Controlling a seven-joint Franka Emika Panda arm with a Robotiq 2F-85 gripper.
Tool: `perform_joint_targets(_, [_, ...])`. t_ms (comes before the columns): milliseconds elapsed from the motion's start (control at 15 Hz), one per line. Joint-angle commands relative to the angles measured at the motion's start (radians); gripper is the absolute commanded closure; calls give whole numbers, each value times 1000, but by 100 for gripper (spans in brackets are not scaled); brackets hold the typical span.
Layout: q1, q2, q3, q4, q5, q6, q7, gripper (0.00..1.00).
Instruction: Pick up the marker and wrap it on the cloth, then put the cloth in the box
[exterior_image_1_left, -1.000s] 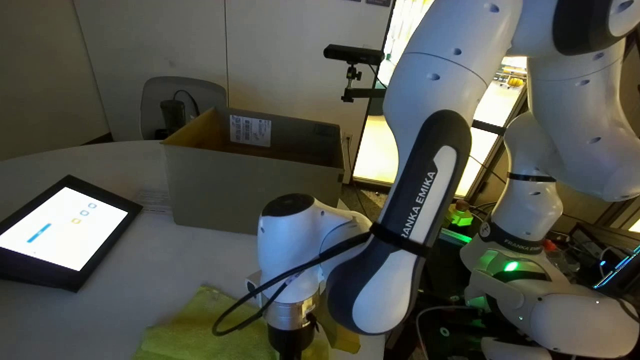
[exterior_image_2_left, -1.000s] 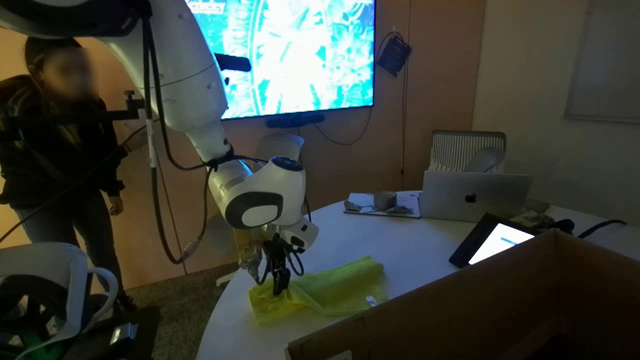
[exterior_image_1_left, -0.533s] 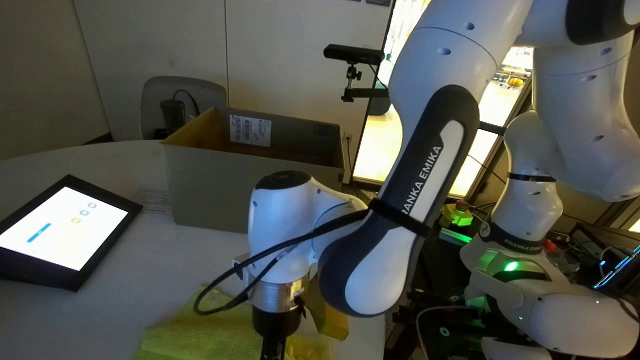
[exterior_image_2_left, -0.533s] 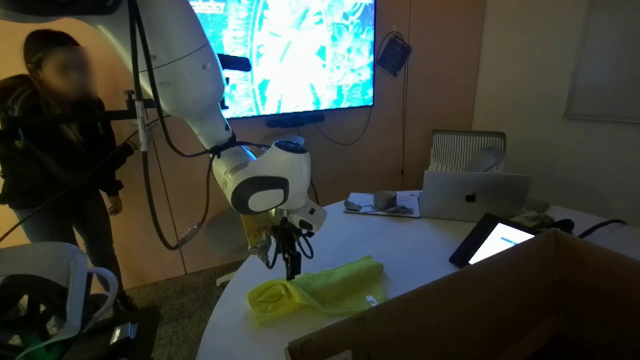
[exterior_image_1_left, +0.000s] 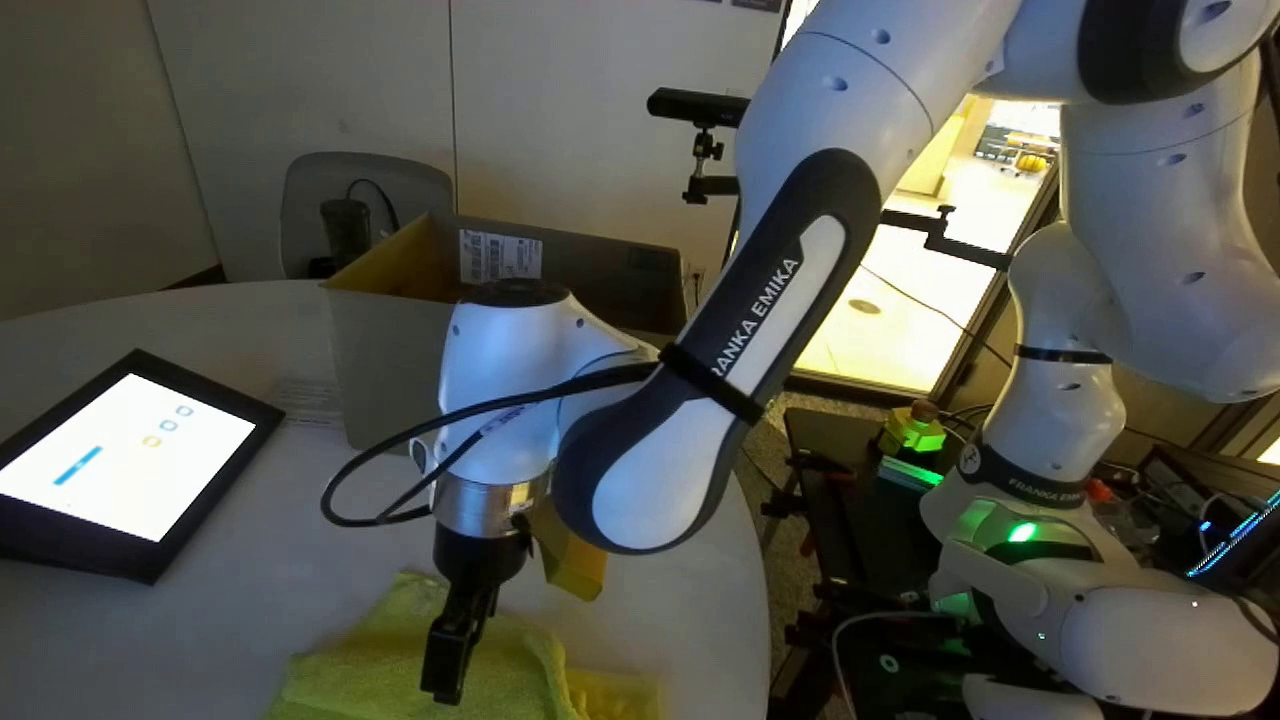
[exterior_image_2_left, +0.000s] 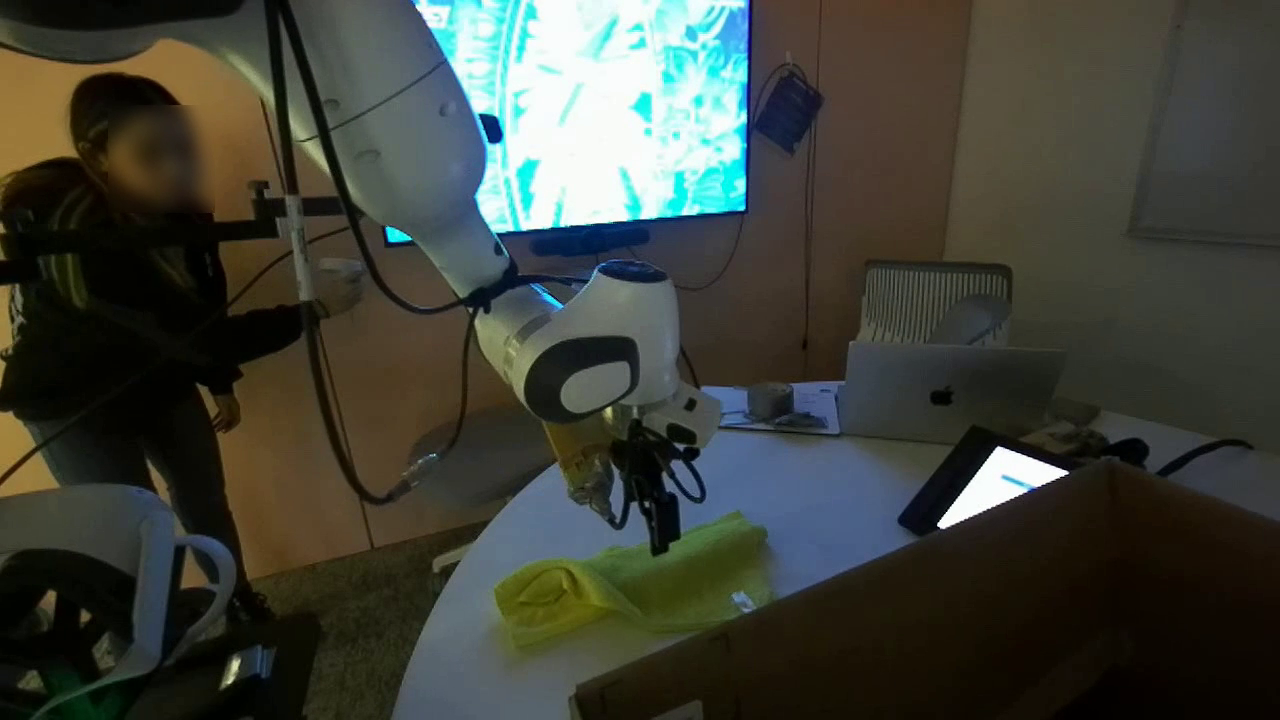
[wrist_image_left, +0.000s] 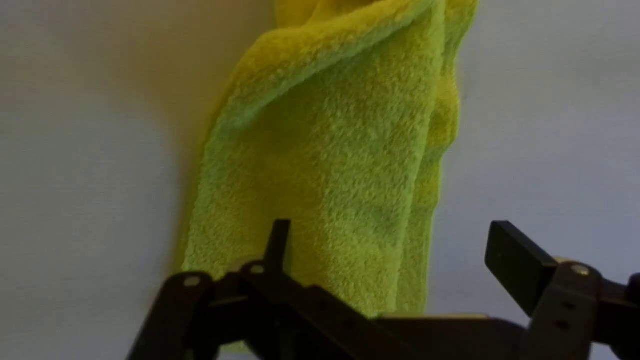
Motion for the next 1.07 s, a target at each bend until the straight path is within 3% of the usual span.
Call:
perform_joint_targets(0, [-8, 103, -30, 161, -66, -64, 4, 0])
perform_joint_targets(467, [-131, 174, 78, 330, -125, -310, -342, 0])
perform_joint_targets(1000, [-193, 183, 131, 374, -222, -406, -716, 0])
